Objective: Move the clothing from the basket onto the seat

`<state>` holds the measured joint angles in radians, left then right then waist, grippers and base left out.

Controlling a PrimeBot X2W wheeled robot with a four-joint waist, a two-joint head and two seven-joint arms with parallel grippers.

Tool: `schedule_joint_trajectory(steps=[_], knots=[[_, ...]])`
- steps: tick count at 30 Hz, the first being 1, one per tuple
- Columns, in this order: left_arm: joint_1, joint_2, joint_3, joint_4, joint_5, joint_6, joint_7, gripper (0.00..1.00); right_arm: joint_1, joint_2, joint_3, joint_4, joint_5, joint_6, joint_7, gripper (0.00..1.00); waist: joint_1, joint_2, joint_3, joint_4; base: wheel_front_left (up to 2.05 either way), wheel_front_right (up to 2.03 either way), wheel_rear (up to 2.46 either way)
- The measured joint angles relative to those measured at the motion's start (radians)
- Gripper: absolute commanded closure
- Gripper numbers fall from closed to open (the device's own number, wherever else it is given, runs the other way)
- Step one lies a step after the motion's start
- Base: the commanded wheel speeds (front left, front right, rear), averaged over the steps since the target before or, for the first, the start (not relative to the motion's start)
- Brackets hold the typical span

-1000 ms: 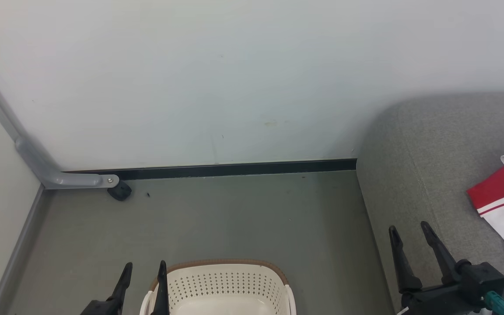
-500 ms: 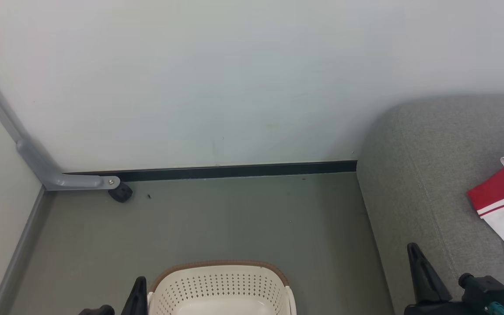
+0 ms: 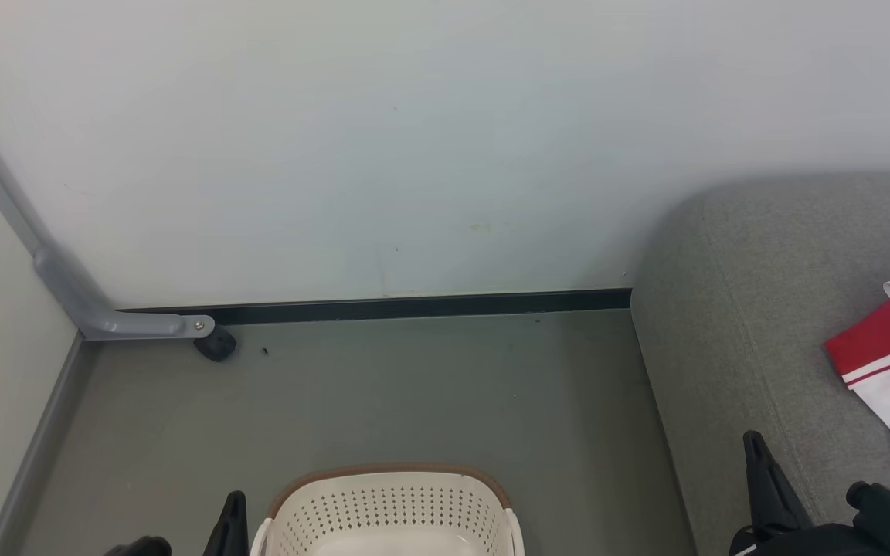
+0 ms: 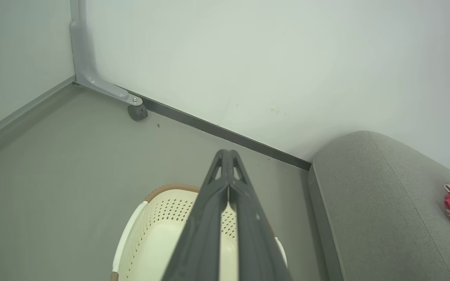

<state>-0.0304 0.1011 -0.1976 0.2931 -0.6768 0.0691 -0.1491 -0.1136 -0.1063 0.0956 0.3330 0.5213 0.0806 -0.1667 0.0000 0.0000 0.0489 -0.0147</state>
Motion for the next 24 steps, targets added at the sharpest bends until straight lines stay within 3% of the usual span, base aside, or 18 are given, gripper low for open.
schedule_joint_trajectory(steps=[24], knots=[[-0.004,-0.015,0.092,0.004,-0.281,-0.061,0.086,1.00,0.000,0.021,-0.075,-0.005,0.338,0.009,0.091,1.00,0.0000,0.0000,-0.015,0.005,0.00,0.00,0.00]])
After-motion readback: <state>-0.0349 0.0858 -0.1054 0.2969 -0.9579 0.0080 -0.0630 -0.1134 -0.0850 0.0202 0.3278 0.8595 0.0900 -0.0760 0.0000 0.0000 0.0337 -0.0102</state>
